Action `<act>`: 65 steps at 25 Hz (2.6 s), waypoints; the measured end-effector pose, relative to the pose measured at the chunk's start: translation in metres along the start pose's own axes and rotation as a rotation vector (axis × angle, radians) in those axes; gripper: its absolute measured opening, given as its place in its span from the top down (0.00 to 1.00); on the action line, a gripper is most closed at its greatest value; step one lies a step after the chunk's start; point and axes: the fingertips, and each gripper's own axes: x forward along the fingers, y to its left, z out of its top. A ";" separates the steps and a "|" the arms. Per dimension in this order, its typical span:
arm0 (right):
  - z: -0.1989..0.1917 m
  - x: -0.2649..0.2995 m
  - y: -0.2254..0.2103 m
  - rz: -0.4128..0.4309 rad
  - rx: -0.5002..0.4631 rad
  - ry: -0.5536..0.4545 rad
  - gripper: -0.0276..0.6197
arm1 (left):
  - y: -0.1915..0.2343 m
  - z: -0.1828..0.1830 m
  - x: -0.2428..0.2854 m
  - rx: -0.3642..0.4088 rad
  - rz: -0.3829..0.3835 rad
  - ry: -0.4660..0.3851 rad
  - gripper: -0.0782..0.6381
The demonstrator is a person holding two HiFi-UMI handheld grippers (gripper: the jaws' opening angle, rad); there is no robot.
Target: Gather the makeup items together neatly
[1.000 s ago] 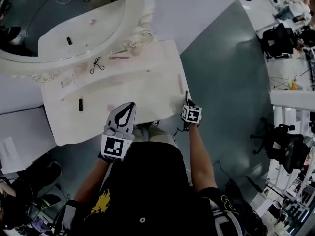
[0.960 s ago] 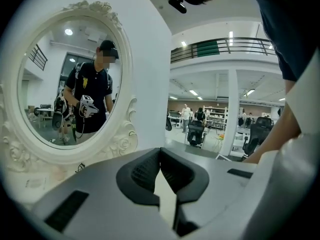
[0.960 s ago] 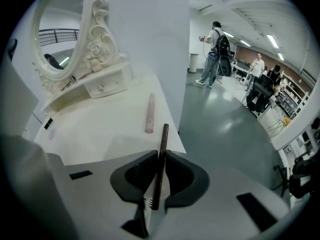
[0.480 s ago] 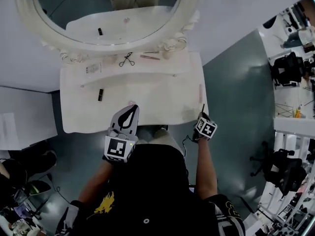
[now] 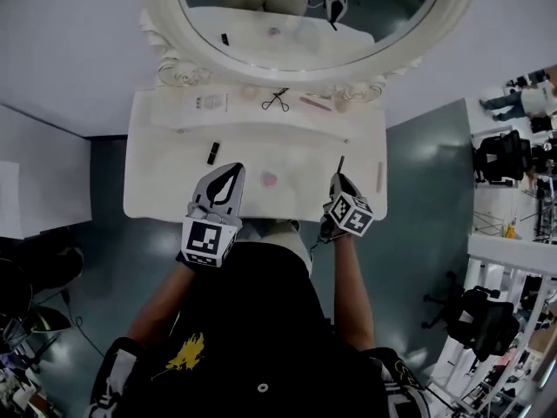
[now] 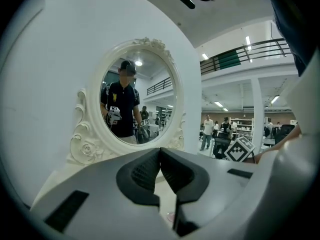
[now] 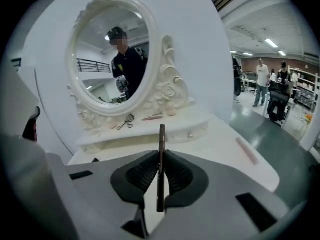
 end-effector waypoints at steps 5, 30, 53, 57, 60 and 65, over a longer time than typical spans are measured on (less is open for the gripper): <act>-0.011 0.036 0.085 0.115 -0.037 0.041 0.87 | 0.028 -0.002 -0.015 -0.016 0.046 -0.022 0.87; -0.082 0.176 0.160 -0.009 -0.065 0.286 0.87 | 0.068 -0.032 -0.034 -0.083 0.039 0.050 0.87; -0.023 -0.050 0.001 -0.134 -0.063 -0.051 0.80 | -0.035 -0.021 -0.009 -0.042 -0.177 0.076 0.87; -0.005 -0.065 -0.070 -0.188 -0.068 -0.078 0.80 | -0.093 -0.018 0.023 -0.021 -0.236 0.088 0.87; 0.006 -0.067 -0.134 -0.233 -0.056 -0.071 0.80 | -0.135 -0.016 0.043 -0.028 -0.252 0.096 0.87; 0.011 -0.040 -0.229 -0.279 -0.031 -0.013 0.80 | -0.181 -0.012 0.077 -0.001 -0.244 0.117 0.87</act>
